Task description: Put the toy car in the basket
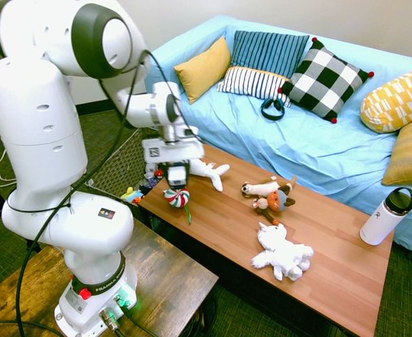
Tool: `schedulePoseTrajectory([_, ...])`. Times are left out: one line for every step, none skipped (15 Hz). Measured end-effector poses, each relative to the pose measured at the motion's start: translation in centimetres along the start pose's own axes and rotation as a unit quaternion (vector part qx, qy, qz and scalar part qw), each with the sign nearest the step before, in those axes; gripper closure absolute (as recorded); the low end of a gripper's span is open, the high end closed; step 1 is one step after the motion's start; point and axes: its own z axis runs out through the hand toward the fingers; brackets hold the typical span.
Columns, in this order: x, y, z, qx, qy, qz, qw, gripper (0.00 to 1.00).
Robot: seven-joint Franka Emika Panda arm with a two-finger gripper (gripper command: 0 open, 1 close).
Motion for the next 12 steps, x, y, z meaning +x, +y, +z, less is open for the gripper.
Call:
schedulePoseTrajectory([-2.2, -4.6, -1.6, -0.002, 0.014, -0.009, 1.0, 1.0])
schedulePoseTrajectory([-3.4, -8.5, -2.4, -0.007, 0.021, -0.014, 1.0, 1.0])
schedulePoseTrajectory([-3.1, -11.2, -2.2, -0.01, 0.018, -0.015, 1.0, 1.0])
schedulePoseTrajectory([-1.7, -13.0, -1.5, -0.012, 0.009, -0.015, 1.0, 1.0])
schedulePoseTrajectory([0.1, -14.5, -0.4, -0.012, -0.002, -0.012, 1.0, 1.0])
schedulePoseTrajectory([1.8, -15.9, 0.8, -0.011, -0.012, -0.01, 1.0, 0.0])
schedulePoseTrajectory([3.2, -17.4, 2.0, -0.013, -0.02, -0.008, 1.0, 0.0])
schedulePoseTrajectory([4.2, -19.0, 2.5, -0.017, -0.024, -0.01, 1.0, 0.0])
schedulePoseTrajectory([5.0, -20.5, 2.5, -0.02, -0.023, -0.013, 0.999, 0.0])
schedulePoseTrajectory([5.8, -21.8, 2.3, -0.023, -0.02, -0.013, 0.999, 0.0])
schedulePoseTrajectory([6.7, -22.7, 1.8, -0.025, -0.017, -0.012, 0.999, 0.0])
schedulePoseTrajectory([7.6, -23.3, 1.4, -0.024, -0.015, -0.011, 1.0, 0.0])
